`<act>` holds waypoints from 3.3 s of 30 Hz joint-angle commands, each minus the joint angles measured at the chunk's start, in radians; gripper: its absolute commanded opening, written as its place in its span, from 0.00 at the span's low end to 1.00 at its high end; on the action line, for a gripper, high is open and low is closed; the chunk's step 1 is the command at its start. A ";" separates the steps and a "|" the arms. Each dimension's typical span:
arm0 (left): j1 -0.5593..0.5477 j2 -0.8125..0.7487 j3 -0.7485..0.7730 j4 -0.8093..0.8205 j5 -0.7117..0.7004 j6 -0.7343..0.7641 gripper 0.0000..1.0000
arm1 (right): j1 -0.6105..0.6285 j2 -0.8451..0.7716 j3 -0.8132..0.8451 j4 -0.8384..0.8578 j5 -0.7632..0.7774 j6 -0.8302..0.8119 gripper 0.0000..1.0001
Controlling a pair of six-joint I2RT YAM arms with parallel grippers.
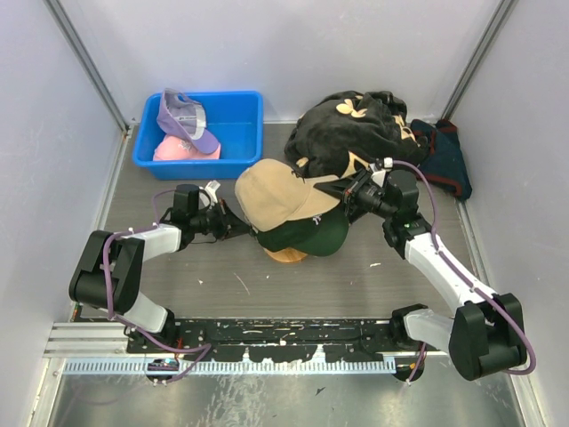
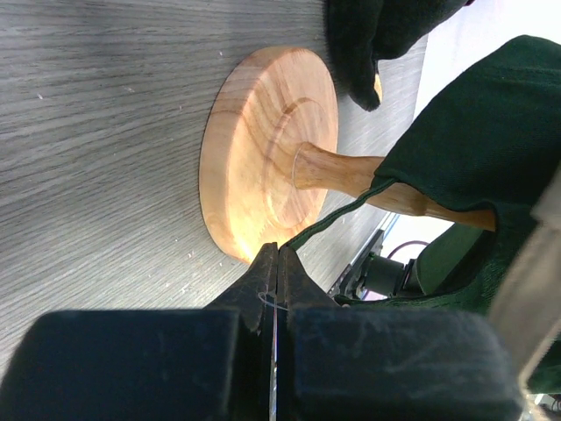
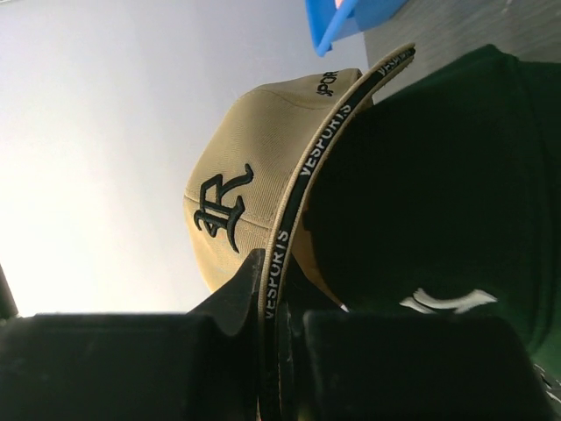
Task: Stack the hats
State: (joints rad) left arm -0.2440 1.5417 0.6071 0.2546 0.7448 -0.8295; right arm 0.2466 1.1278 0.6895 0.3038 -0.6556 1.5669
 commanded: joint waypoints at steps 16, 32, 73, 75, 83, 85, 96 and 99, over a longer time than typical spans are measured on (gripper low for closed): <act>-0.001 -0.012 -0.020 -0.003 -0.020 0.012 0.00 | 0.000 -0.124 -0.022 -0.288 0.071 -0.214 0.01; -0.001 -0.005 -0.022 0.003 -0.027 0.007 0.00 | 0.033 -0.118 0.012 -0.464 0.144 -0.375 0.01; -0.001 0.006 -0.043 -0.011 -0.017 0.018 0.00 | 0.040 -0.312 -0.005 -0.765 0.199 -0.531 0.47; -0.001 0.005 -0.043 -0.015 -0.017 0.021 0.00 | 0.039 -0.325 -0.006 -0.788 0.203 -0.536 0.41; -0.003 0.010 -0.041 -0.015 -0.018 0.021 0.00 | 0.039 -0.360 -0.034 -0.802 0.194 -0.518 0.00; -0.004 0.008 -0.042 -0.015 -0.019 0.018 0.00 | 0.039 -0.365 -0.043 -0.801 0.185 -0.504 0.00; -0.036 -0.021 -0.071 -0.022 -0.039 -0.005 0.00 | 0.039 -0.484 -0.182 -0.738 0.286 -0.410 0.00; -0.043 -0.037 -0.089 -0.033 -0.046 -0.005 0.00 | 0.039 -0.474 -0.176 -0.755 0.328 -0.433 0.00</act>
State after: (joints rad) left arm -0.2787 1.5345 0.5602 0.2642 0.7311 -0.8452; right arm 0.2829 0.6388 0.5327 -0.3542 -0.4488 1.1580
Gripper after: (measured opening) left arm 0.007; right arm 0.104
